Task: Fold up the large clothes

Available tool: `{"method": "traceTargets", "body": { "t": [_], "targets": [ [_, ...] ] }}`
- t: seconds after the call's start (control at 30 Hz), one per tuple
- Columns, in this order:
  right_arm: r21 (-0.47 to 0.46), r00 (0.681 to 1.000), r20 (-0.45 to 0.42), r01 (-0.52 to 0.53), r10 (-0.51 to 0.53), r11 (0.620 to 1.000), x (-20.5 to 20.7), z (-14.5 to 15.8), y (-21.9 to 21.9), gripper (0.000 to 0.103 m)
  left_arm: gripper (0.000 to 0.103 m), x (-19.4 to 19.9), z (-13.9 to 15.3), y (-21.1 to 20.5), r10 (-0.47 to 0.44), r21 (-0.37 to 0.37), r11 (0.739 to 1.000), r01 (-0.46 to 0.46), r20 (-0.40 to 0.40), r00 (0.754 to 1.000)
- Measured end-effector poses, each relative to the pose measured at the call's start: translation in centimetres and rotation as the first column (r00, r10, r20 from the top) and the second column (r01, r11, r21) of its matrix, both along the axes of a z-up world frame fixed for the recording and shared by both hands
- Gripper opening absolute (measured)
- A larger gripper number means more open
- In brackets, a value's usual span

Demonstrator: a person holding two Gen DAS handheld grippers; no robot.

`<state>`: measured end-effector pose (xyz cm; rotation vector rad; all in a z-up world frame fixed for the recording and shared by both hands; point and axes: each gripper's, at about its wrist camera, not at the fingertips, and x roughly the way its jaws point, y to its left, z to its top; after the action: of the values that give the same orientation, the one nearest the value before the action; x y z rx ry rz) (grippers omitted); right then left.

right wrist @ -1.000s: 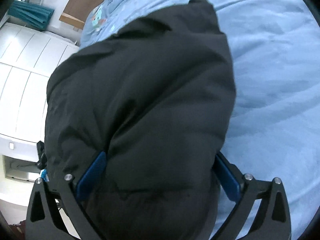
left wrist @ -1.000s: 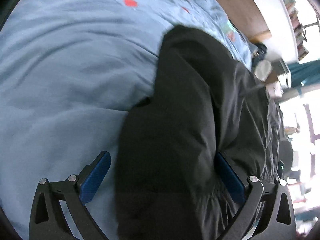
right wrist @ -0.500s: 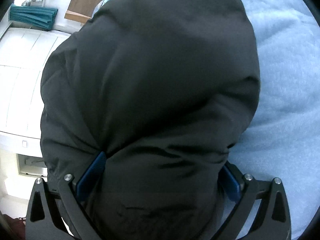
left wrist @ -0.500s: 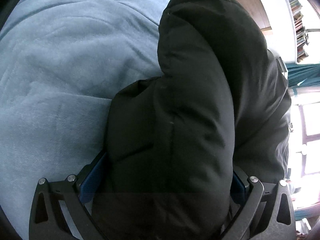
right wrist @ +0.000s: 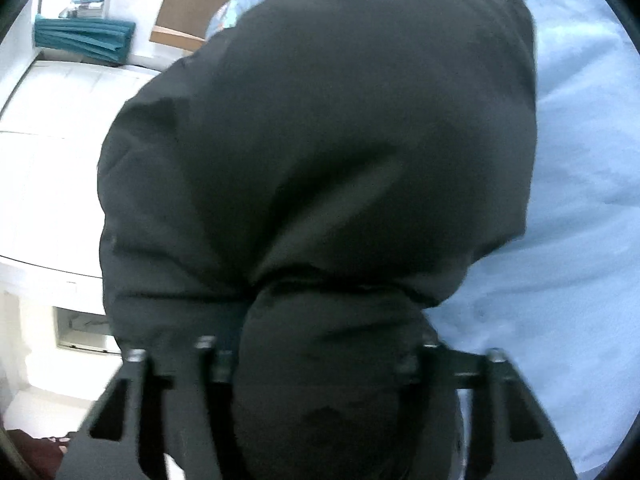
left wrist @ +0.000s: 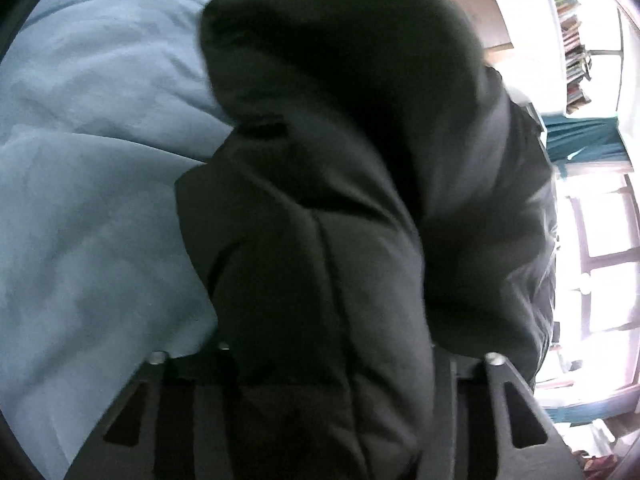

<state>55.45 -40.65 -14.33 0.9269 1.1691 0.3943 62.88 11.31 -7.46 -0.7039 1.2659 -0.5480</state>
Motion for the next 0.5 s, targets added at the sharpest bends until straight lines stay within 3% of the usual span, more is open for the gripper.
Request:
{"method": "traceTargets", "body": {
  "t": [0.13, 0.5],
  "targets": [
    [-0.037, 1.0, 0.015, 0.0, 0.0, 0.999, -0.2, 1.7, 1.6, 0.028, 0.027, -1.7, 1.7, -0.9, 0.036, 0.001, 0.999, -0.036, 0.014, 0.999],
    [-0.096, 0.995, 0.096, 0.04, -0.031, 0.995, -1.9, 10.3, 3.5, 0.02, 0.022, -6.6, 8.2, -0.3, 0.071, -0.098, 0.993, -0.063, 0.078, 0.994]
  ]
}}
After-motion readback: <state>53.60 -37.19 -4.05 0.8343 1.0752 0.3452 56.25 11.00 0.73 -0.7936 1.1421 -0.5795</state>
